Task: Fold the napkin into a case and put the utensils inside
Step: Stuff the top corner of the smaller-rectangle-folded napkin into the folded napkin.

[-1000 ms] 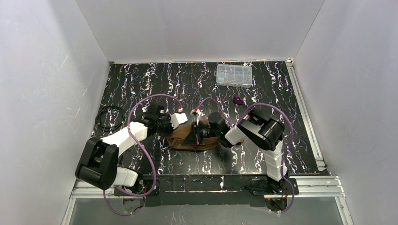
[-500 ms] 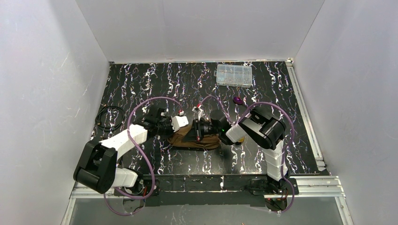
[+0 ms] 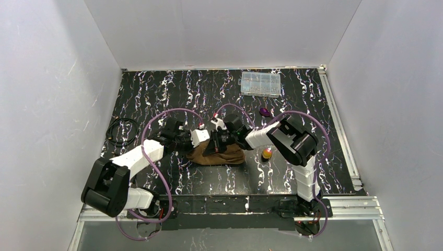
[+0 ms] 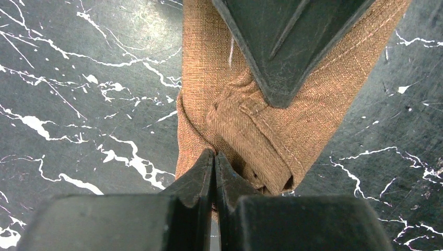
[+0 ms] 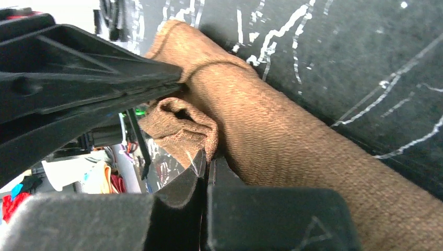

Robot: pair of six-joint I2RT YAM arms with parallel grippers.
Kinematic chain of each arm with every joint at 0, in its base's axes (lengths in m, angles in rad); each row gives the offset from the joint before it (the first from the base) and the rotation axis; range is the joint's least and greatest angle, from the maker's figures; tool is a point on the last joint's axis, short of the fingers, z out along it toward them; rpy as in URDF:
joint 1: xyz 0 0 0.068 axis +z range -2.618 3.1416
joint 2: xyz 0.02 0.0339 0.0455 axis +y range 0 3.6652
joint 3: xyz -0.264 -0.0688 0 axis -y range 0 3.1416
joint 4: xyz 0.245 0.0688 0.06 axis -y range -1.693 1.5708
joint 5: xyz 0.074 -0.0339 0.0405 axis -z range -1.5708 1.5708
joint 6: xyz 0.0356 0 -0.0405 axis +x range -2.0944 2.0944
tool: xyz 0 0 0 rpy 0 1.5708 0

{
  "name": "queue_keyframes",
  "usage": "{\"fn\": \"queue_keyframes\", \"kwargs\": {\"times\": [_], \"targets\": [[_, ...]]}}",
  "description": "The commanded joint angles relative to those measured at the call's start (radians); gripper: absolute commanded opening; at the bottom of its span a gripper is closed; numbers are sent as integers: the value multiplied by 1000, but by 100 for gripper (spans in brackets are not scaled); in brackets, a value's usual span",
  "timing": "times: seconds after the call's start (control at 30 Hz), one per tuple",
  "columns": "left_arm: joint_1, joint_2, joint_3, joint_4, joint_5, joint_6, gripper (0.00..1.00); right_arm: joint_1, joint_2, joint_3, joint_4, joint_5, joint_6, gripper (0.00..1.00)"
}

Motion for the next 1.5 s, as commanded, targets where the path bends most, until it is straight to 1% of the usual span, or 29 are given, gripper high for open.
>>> {"fn": "queue_keyframes", "kwargs": {"times": [0.0,0.1,0.27,0.37,0.53,0.73,0.87,1.03,1.17,1.3,1.47], "targets": [[-5,-35,47,-17,15,-45,0,2,28,70,-285,54,-83,1],[-5,-41,66,-19,17,-60,0,4,33,92,-358,79,-116,1],[-5,-44,84,-26,23,-85,0,24,46,172,-496,113,-184,1],[-5,-45,89,-28,34,-92,0,35,54,218,-515,99,-187,1],[-5,-48,68,-31,31,-55,0,37,39,261,-557,69,-193,1],[-5,-55,37,-22,40,-27,0,38,27,308,-511,-6,-164,1],[-6,-58,28,-19,37,-10,0,37,5,276,-429,-50,-135,1],[-7,-55,17,-5,39,-4,0,29,17,274,-410,-41,-118,1],[-6,-55,17,-7,37,1,0,16,54,272,-348,-38,-85,1],[-10,-63,10,-7,46,11,0,15,91,307,-346,-47,-86,1],[-18,-68,0,-12,56,10,0,4,87,311,-320,-38,-72,1]]}}
